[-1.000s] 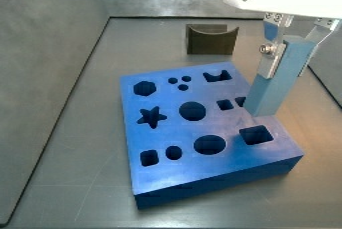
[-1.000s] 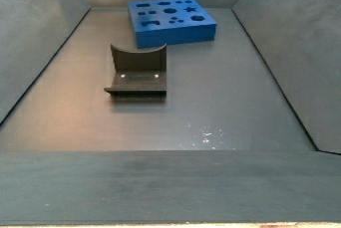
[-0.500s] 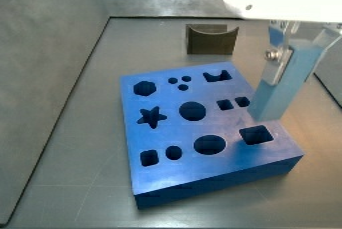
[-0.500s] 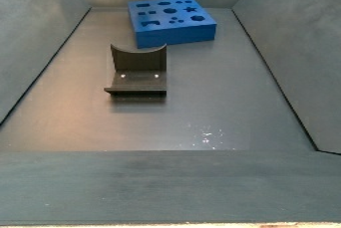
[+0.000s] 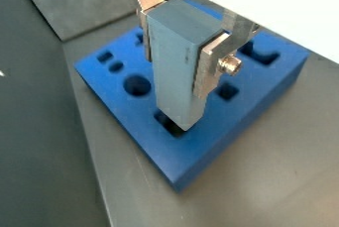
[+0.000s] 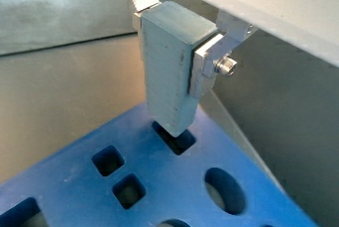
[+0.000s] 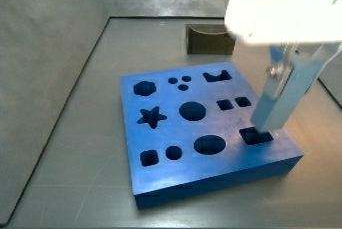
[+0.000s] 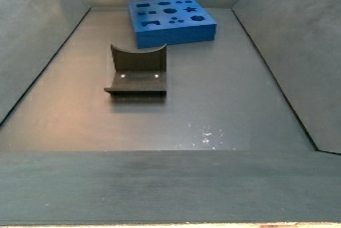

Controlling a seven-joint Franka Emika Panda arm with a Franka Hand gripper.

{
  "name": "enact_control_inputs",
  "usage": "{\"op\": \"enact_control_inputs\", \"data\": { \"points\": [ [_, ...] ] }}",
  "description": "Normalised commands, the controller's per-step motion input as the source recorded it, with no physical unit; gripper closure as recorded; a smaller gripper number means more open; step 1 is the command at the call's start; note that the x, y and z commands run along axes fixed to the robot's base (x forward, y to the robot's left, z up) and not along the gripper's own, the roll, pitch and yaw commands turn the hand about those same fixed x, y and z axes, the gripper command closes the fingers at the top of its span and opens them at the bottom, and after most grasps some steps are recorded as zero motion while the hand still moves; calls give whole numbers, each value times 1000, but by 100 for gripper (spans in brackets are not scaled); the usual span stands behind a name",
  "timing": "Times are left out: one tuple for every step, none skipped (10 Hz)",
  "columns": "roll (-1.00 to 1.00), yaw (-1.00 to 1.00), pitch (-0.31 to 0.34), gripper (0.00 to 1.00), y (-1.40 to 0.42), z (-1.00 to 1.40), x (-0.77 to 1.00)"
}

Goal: Pick up the rectangle object. Move up. Place the rectangle object on the fixture. Regrasp the rectangle object. Move to above the board. Insert the rectangle object.
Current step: Insert the rectangle object.

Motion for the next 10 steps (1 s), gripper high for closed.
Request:
{"op": "enact_control_inputs", "data": {
  "points": [
    [20, 0, 0, 100, -43, 0, 0],
    [240, 0, -257, 100, -180, -140, -120],
    [223, 0, -654, 100, -263, -137, -454],
    [0, 0, -37, 100, 0, 0, -40],
    [0, 0, -51, 100, 0, 0, -11],
    [0, 0, 0, 100, 0, -17, 0],
    [-514, -29, -669, 100, 189, -360, -374],
    [17, 0, 0, 100, 0, 0, 0],
    [-37, 0, 0, 100, 0, 0, 0],
    [0, 0, -43, 100, 0, -100, 0]
  ]
}}
